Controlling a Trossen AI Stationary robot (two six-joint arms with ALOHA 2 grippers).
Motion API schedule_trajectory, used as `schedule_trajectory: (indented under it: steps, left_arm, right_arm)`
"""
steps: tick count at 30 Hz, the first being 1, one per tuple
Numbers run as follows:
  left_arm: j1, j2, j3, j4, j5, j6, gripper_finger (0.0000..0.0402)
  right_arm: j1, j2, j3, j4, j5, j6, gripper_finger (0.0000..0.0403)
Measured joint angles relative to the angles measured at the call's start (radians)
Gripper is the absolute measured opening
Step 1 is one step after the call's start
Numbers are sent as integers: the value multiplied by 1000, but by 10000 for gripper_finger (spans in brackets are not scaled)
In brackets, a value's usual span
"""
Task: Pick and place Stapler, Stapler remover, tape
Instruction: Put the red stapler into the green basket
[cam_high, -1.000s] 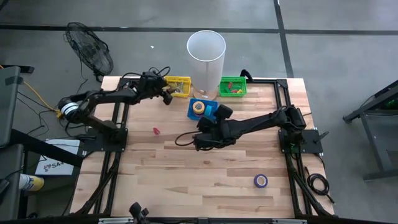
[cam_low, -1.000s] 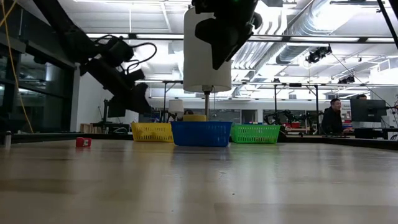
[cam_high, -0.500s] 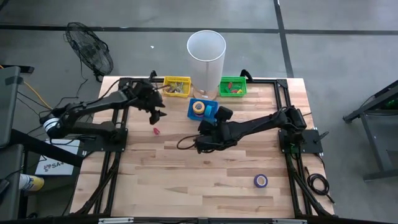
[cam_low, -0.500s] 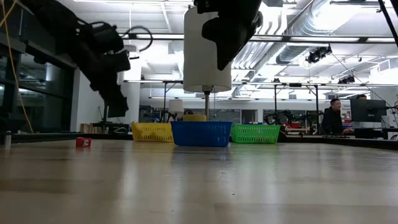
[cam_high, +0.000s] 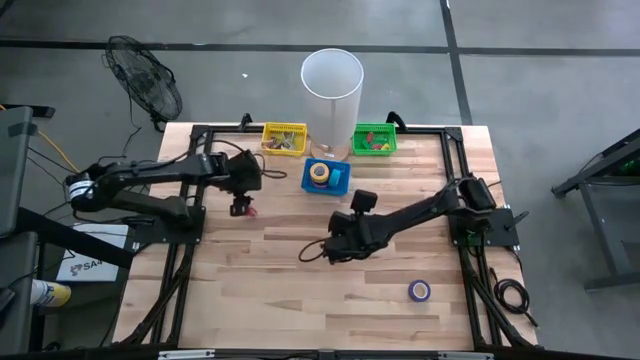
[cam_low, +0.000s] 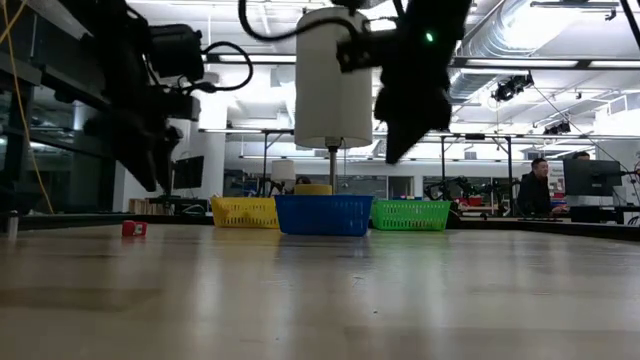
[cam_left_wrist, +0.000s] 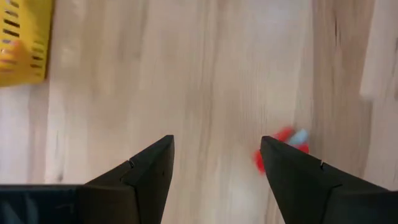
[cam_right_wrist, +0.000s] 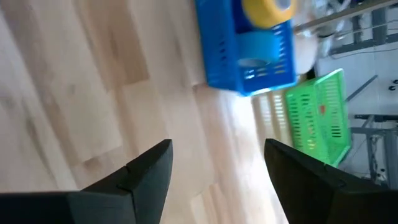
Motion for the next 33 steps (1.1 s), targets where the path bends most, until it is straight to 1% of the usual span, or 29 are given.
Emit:
schedule_trajectory:
  steps: [4,9,13,22,31,33]
  left_arm:
    - [-30,0,37,-70,-15,82,234]
    - [-31,13,39,-102,33,198,234]
    - [-31,46,39,-118,29,291,234]
    - [-31,151,39,-125,26,461,234]
    - [-31,243,39,-111,31,540,234]
    - [-31,261,39,-99,50,562,234]
  right_arm:
    - [14,-10,-81,67,-24,1,246]
    - [33,-27,-163,124,-44,1,246]
    - [51,-48,-215,163,-48,1,246]
    - [85,-110,-289,239,-73,1,246]
    - [93,-135,-316,265,-95,1,246]
    - [93,-135,-316,267,-95,0,246]
